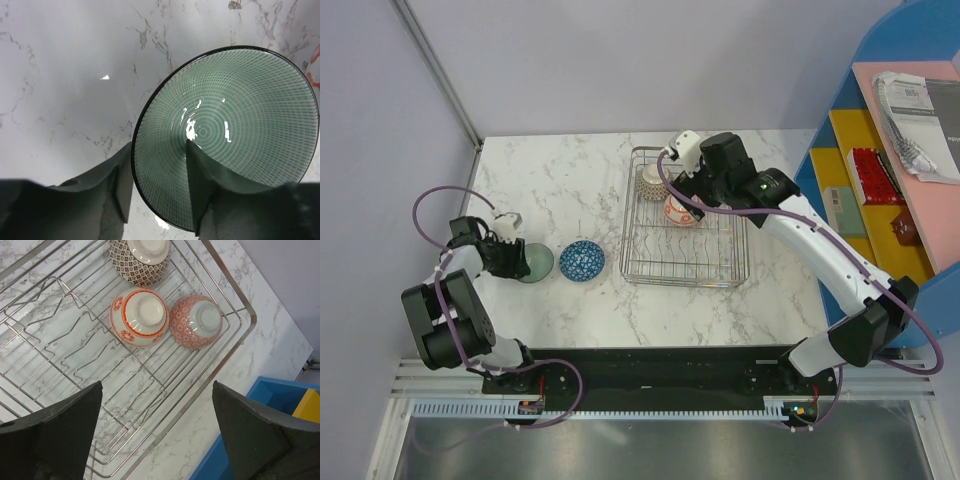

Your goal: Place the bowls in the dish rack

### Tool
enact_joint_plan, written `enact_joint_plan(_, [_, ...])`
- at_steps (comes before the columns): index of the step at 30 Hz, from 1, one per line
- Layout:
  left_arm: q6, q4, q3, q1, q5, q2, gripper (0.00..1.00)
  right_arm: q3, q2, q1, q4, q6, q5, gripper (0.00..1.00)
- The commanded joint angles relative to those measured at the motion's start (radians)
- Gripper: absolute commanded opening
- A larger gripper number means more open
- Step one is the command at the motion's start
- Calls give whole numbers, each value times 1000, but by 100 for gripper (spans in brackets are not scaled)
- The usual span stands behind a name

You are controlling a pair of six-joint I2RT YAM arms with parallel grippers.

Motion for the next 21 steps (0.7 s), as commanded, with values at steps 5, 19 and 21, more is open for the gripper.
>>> enact_joint_plan(5, [55, 6, 34, 5, 10, 25, 23, -16, -25, -39, 23, 12, 65, 98])
enact_joint_plan(19, [21, -163, 241, 7, 103, -93, 2, 3, -64, -36, -3, 5, -137, 98])
enact_joint_plan(21, [-3, -224, 310, 7, 144, -102, 2, 10, -67, -18, -18, -18, -165, 98])
